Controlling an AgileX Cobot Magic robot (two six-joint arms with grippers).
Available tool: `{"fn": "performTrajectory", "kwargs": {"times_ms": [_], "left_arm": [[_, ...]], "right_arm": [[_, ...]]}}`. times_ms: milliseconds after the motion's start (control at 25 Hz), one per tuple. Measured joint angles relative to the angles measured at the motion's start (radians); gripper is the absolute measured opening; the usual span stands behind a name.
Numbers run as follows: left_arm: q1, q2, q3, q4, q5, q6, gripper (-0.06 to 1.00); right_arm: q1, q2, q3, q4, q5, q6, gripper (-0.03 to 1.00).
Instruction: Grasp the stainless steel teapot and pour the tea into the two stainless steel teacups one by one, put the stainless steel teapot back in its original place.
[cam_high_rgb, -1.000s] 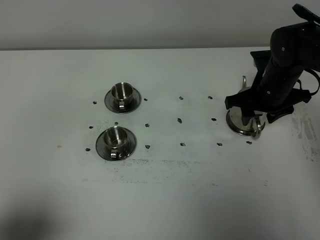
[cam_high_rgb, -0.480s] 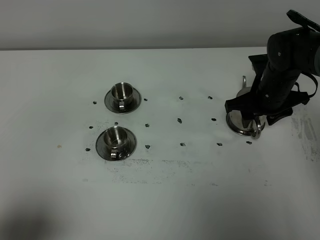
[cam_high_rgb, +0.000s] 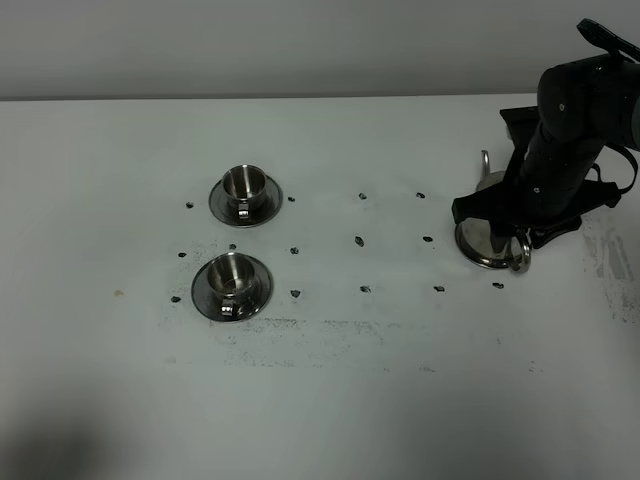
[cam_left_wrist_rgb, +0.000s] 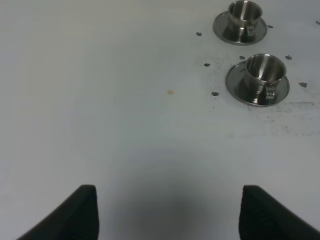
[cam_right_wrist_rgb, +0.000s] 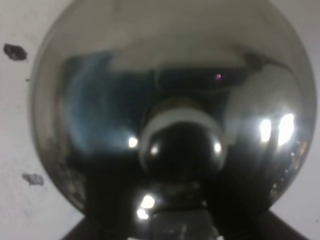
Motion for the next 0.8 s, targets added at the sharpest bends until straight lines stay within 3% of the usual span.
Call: {"fn": "performTrajectory", "kwargs": {"times_ms": [240,800], "left_arm": [[0.0,0.0,0.0,0.0,0.0,0.0,0.58],[0.0,0.0,0.0,0.0,0.0,0.0,0.58]], "right_arm": [[0.0,0.0,0.0,-0.001,-0.012,-0.069,0.2],[-0.002,-0.026,-0.001,0.02,-0.007,-0.191,0.2]]}}
